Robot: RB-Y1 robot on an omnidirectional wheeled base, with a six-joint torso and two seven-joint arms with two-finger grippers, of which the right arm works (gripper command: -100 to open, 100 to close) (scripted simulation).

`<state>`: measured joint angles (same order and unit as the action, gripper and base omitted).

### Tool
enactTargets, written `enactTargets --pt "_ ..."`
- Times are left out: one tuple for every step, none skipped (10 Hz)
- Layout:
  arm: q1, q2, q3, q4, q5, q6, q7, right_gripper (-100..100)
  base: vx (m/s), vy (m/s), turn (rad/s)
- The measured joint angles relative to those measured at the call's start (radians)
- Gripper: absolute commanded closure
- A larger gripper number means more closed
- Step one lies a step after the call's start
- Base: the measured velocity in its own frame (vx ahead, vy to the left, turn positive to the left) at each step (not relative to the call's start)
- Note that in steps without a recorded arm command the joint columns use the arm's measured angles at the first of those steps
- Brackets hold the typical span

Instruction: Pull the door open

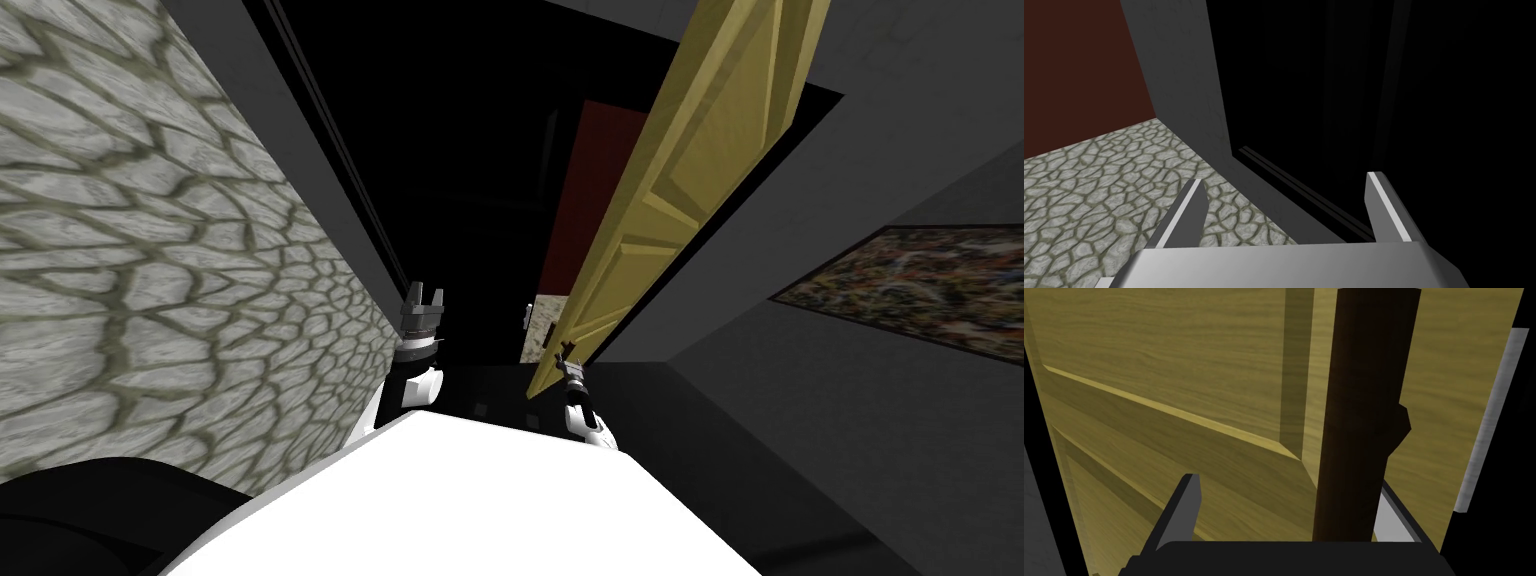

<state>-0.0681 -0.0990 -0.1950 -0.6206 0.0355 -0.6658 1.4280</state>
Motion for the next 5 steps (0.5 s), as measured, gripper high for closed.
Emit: enactTargets --pt "-0.007 -0.002 -0.002 0.006 -0.008 0.012 -0.002 100 -0.041 0.008 0.012" --pt "0.000 -0.003 -0.005 -0.003 -0.019 0.018 -0.001 100 -0.057 0.011 -0.002" --pt "-0.014 -0.020 -0.005 0.034 -0.032 0.005 -0.011 100 -0.038 -0.003 -0.035" --pt "0.026 -0.018 -0.003 -0.024 -0.035 0.027 -0.016 100 -0.039 0.000 -0.021" --pt "0.040 -0.023 0.000 -0.051 -0.042 0.054 -0.023 100 -0.037 -0.008 -0.029"
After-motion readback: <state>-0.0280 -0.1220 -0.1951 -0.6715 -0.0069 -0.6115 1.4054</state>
